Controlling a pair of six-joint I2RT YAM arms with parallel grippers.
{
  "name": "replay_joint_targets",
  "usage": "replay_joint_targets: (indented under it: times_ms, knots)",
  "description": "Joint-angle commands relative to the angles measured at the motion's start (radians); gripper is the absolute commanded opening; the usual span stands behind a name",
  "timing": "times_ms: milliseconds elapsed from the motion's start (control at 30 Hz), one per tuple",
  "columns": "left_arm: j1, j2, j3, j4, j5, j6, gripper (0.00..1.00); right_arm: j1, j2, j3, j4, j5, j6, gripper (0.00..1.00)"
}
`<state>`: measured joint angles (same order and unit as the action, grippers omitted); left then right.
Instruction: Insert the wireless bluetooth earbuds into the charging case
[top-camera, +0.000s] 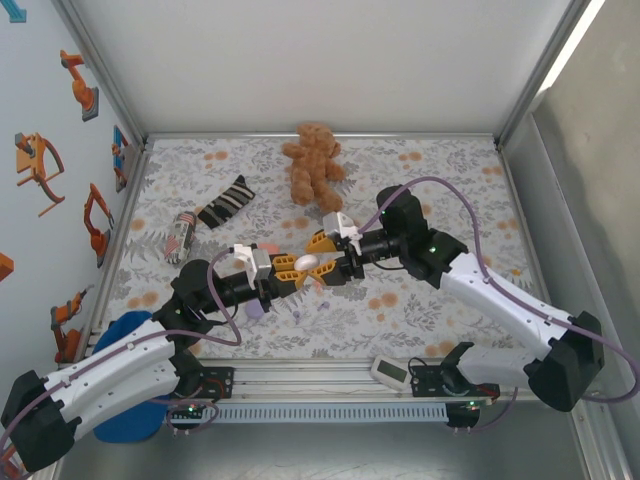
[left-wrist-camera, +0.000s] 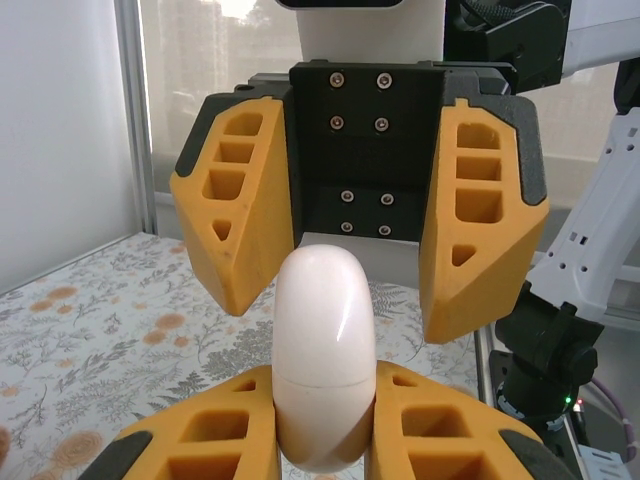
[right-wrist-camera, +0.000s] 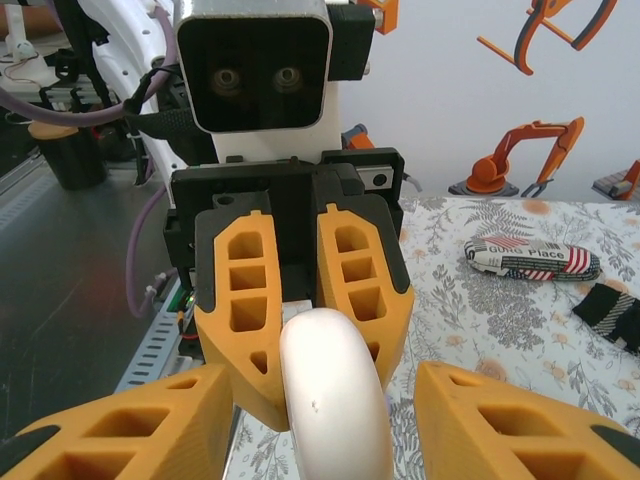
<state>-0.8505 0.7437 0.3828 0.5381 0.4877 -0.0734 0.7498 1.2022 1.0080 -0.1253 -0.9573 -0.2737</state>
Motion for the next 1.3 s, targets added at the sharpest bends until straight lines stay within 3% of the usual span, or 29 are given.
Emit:
replay_joint_targets:
  times_ms: [0, 467, 700, 967, 1033, 1267]
  knots:
    - [0.0, -0.014, 0.014, 0.035, 0.016, 0.012, 0.0, 0.008, 0.006, 0.027, -0.025, -0.016, -0.018, 0.47]
    - [-0.001, -0.005, 0.013, 0.053, 0.01, 0.003, 0.0, 0.007, -0.013, 0.017, -0.034, 0.003, -0.022, 0.24]
    - [-0.001, -0.008, 0.002, 0.058, -0.021, 0.006, 0.35, 0.008, -0.039, -0.011, 0.029, 0.025, 0.045, 0.23]
    - [-0.001, -0.056, -0.022, -0.013, -0.111, 0.023, 0.56, -0.003, -0.055, -0.053, 0.051, 0.126, 0.111, 0.23]
    - [-0.001, -0.076, -0.027, -0.032, -0.129, 0.028, 0.68, -0.016, -0.058, -0.069, 0.066, 0.146, 0.135, 0.23]
    - [-0.001, -0.154, -0.004, -0.195, -0.203, 0.061, 0.79, -0.055, -0.079, -0.15, 0.157, 0.219, 0.243, 0.23]
